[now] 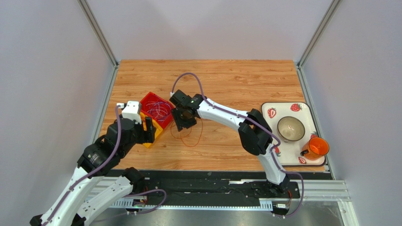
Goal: Untangle the cables
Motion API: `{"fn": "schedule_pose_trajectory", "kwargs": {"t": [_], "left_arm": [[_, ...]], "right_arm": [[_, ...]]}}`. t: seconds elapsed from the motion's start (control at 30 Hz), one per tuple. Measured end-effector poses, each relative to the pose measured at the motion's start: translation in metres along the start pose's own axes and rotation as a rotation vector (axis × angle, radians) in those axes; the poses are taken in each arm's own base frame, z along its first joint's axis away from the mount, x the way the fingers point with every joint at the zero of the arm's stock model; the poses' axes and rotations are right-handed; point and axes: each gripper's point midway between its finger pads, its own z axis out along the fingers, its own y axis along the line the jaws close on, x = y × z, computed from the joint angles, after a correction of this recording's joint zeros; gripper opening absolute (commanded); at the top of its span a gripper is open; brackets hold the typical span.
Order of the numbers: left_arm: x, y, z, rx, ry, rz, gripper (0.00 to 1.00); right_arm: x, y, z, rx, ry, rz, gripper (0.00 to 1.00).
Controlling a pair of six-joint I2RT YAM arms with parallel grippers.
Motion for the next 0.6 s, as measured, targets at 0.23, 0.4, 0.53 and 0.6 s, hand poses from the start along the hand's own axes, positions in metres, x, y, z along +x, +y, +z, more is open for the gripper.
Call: {"fn": "schedule_pose_trajectory", "kwargs": {"t": [0.23,0.4,0.53,0.6], "left_arm": [[-0.001,0.0,-0.003,0.012,-0.02,-0.006,0.79],[-0.004,-0.002,-0.01,0.043,-0.052,-0.016,0.79],[-0.007,-0.003,-0.014,0.064,-0.076,-0.02,0.78],[-0.008,-0.004,-0.015,0.076,-0.085,-0.022,0.78]], "right_arm": [[0.013,0.001,0.006,0.063,0.051,0.307,0.52],[0.019,-0.002,0.007,0.121,0.064,0.499,0.97],[0.017,-0.001,0.008,0.143,0.051,0.623,1.0],[0.017,-0.002,0.011,0.154,0.044,0.669,1.0]]}}
